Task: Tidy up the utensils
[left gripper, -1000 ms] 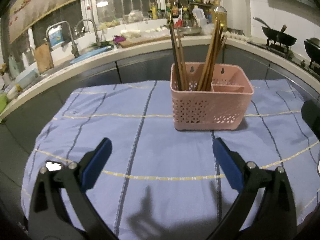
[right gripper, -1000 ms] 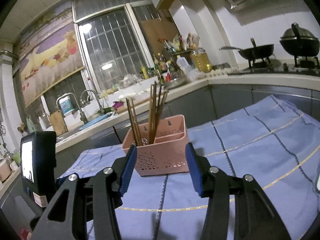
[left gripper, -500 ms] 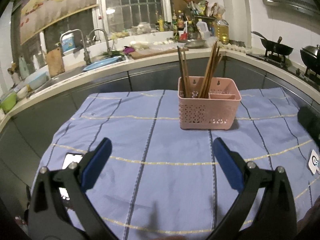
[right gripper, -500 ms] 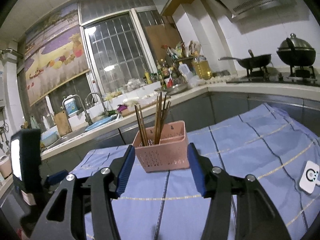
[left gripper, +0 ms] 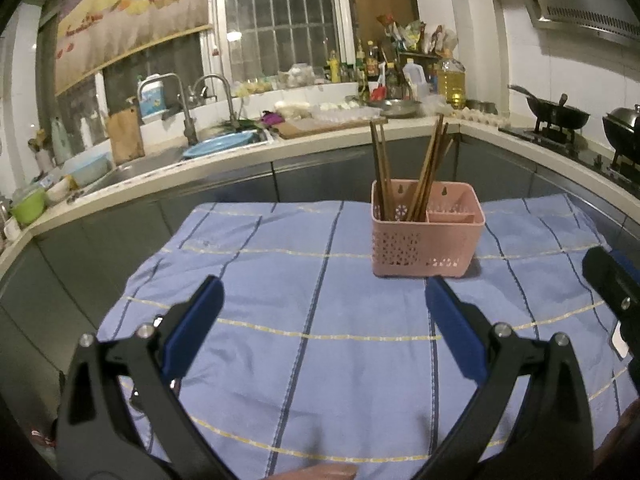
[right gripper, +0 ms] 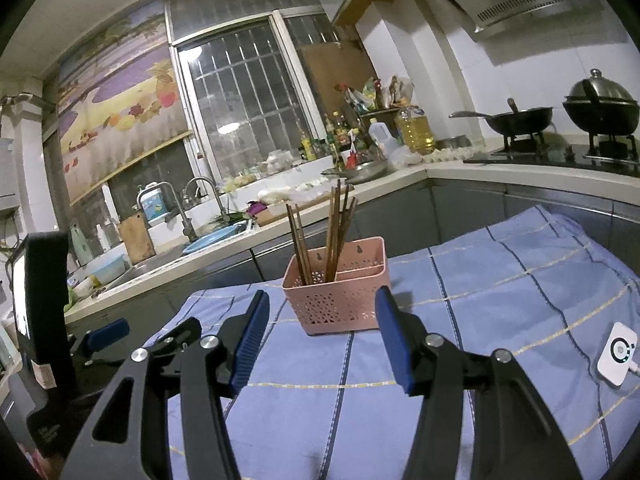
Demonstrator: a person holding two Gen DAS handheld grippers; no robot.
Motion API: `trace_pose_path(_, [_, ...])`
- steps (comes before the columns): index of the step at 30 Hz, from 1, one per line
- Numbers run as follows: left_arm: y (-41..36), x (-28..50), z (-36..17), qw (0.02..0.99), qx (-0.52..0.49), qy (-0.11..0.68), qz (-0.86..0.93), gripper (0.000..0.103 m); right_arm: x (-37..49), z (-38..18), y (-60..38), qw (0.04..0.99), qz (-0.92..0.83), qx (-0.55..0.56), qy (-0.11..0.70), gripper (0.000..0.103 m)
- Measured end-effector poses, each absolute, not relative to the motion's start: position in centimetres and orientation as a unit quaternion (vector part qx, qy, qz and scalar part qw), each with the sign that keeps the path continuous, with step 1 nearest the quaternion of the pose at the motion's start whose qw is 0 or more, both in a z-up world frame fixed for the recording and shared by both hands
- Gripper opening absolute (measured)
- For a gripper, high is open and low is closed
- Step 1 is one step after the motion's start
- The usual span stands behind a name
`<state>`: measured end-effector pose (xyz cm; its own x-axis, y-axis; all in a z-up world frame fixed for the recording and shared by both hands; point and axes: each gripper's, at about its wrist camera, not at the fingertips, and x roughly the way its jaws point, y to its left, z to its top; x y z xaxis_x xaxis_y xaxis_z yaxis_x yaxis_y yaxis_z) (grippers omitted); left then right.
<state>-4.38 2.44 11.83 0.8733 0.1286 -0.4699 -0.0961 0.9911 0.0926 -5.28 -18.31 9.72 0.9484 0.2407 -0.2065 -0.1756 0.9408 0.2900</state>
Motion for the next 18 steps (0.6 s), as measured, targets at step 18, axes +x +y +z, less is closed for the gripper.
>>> trace_pose_path(18, [2.9, -5.6, 12.9, 0.971, 0.028, 0.231, 0.06, 0.097, -6.0, 10.0, -16.3, 0.976, 0.128, 0.118, 0.128, 0.056])
